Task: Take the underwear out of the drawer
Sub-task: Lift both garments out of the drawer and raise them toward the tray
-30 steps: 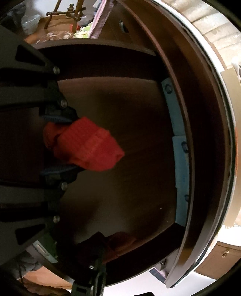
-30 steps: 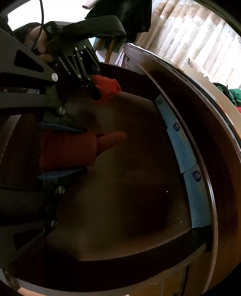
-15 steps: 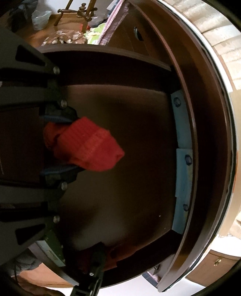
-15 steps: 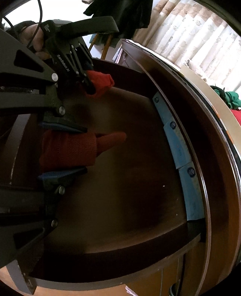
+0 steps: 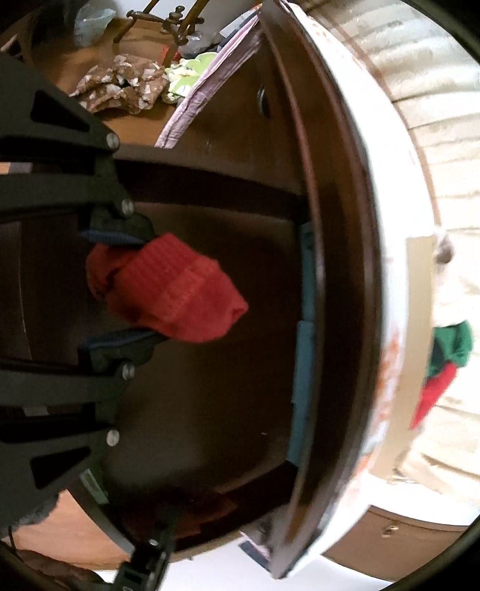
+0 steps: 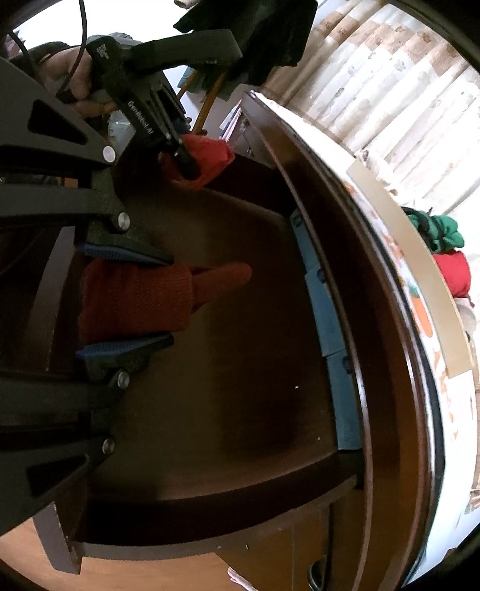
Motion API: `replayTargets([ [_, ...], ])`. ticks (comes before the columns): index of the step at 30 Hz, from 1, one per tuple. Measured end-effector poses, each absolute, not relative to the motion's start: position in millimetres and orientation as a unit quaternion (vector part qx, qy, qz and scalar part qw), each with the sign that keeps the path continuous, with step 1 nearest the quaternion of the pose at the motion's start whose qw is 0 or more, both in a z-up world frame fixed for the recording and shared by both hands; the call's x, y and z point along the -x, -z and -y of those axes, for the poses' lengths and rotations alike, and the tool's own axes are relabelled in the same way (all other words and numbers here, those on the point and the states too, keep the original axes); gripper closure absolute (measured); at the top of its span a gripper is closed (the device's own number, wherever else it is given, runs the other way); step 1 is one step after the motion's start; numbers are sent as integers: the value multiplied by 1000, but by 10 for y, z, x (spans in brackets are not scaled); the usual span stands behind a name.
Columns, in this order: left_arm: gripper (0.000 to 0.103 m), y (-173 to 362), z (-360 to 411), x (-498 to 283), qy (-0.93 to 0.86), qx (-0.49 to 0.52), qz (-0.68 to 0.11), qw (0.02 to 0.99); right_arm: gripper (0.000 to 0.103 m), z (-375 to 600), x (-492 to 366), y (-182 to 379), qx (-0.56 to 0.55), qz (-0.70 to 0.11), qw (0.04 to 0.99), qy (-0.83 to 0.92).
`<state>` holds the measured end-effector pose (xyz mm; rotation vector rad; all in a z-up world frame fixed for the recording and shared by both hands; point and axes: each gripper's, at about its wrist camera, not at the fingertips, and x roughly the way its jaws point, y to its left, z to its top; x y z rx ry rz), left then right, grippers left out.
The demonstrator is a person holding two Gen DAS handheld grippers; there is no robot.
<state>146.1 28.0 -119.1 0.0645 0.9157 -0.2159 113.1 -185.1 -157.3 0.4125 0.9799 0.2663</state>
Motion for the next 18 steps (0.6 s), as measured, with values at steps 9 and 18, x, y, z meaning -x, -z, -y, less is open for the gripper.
replayTargets([
  [9,66,1078,-303,-1438,94,-33,-425,899,65,1821,-1095,1446,-195,-450,862,-132],
  [18,66,921,-294,-1380,85,-52,-401,911,65,1798,-1053,1311,-192,-429,873,-133],
])
